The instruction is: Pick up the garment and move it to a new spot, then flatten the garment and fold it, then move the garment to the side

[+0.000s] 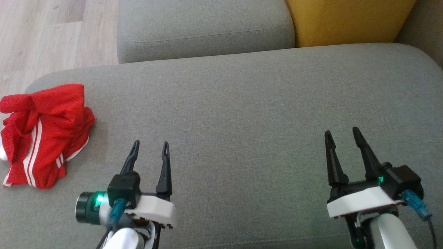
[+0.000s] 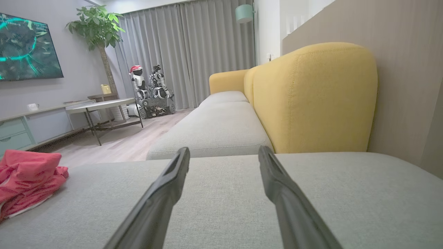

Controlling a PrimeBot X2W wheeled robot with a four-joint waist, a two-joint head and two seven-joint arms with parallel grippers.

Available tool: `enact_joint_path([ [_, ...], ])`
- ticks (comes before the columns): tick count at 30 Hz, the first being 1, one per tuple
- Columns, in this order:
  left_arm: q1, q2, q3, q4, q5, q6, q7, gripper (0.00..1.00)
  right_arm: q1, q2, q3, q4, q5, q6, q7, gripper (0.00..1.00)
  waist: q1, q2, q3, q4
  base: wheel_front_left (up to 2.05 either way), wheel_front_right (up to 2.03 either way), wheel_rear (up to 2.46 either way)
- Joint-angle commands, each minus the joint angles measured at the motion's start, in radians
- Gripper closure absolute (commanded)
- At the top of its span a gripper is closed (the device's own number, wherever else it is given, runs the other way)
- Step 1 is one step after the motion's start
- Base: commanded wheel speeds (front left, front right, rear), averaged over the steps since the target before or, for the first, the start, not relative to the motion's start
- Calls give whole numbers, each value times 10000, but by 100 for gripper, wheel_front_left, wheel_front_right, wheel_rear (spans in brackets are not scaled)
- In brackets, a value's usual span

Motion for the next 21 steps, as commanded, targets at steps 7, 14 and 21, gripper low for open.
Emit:
enact_joint_path([
  [7,90,-496,1058,-320,568,-463,-293,0,-491,-81,505,-59,919,-7,-6,0,0,0,-62,-8,0,0,0],
  [14,414,-1137,1879,180,891,-1129,-387,0,-539,-83,586,215,1925,-7,157,0,0,0,-95,-18,0,0,0],
  [21,520,-1562,2550,418,1223,-1731,-387,0,-586,-83,664,406,1981,-7,168,0,0,0,-102,-39,0,0,0],
])
